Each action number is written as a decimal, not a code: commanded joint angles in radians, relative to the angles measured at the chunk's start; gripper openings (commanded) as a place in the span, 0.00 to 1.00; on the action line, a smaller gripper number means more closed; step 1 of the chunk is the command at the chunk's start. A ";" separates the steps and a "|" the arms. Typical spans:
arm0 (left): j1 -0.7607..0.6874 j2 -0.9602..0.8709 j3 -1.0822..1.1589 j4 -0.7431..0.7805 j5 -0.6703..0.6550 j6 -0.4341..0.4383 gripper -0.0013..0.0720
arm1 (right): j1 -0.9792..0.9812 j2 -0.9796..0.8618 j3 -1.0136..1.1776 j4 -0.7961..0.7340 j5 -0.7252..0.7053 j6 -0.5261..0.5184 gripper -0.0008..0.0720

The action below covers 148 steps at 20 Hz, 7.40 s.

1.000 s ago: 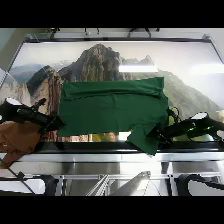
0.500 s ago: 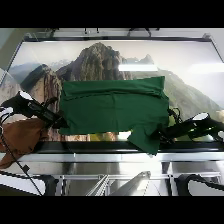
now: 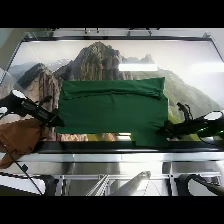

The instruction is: Fold the shirts.

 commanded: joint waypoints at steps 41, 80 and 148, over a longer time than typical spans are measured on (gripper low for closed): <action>0.137 -0.283 0.867 -0.403 -0.044 -0.085 0.02 | -0.059 -0.811 1.071 0.043 0.108 0.033 0.97; -0.349 -0.039 0.924 -0.554 0.035 -0.079 0.02 | 0.586 -0.563 1.076 0.443 -0.273 -0.167 0.05; -0.148 0.287 0.355 -0.551 -0.052 0.125 0.02 | -0.731 -0.583 1.640 0.237 0.341 0.409 0.05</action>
